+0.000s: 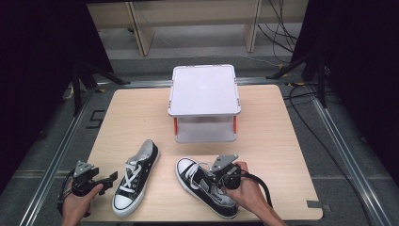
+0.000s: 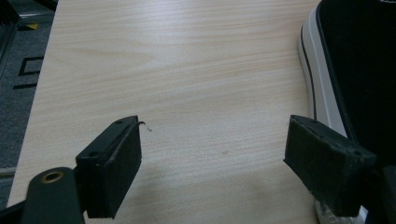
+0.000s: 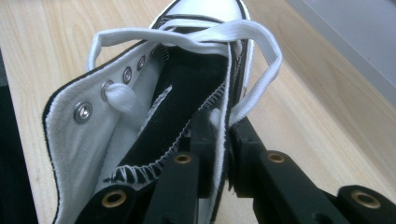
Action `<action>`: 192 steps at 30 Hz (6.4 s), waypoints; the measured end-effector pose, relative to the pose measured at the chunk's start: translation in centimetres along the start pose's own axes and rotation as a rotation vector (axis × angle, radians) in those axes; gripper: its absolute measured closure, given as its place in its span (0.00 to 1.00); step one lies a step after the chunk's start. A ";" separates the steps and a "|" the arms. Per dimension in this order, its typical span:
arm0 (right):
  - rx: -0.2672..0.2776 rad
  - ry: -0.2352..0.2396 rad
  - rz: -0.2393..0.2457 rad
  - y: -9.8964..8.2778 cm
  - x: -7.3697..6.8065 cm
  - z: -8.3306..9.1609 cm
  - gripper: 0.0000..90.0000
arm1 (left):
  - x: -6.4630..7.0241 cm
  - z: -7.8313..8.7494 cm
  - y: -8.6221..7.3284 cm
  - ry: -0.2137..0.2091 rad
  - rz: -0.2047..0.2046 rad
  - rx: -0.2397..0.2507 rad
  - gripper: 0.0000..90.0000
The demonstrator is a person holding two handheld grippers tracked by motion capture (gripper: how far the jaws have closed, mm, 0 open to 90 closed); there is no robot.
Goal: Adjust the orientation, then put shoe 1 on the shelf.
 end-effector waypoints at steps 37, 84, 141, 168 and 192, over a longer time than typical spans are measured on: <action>0.000 0.051 0.046 7.6 3.1 4.6 0.97 | 0.1 -0.4 0.1 -0.020 0.001 0.001 0.20; 0.115 -0.240 -0.479 23.1 20.3 5.8 0.97 | 0.3 -0.3 0.1 -0.046 -0.005 0.003 0.20; 0.209 -0.035 -0.468 20.7 18.9 6.1 0.66 | 0.6 -0.5 0.1 -0.048 -0.017 -0.013 0.20; 0.107 -0.050 -0.162 20.7 15.2 4.5 0.94 | 0.5 -0.6 0.0 -0.050 -0.013 -0.009 0.20; 0.227 -0.084 -0.174 22.5 11.3 6.1 0.62 | 0.4 -0.4 0.0 -0.040 -0.010 -0.006 0.20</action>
Point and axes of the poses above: each handheld gripper's, and its own axes: z roughly backward along the jaws, y roughly out of its top, x roughly to its right, the point moved 3 cm from there along -z, roughly forward along the jaws, and after that the axes turned 4 degrees about -y, right-handed, at the moved point
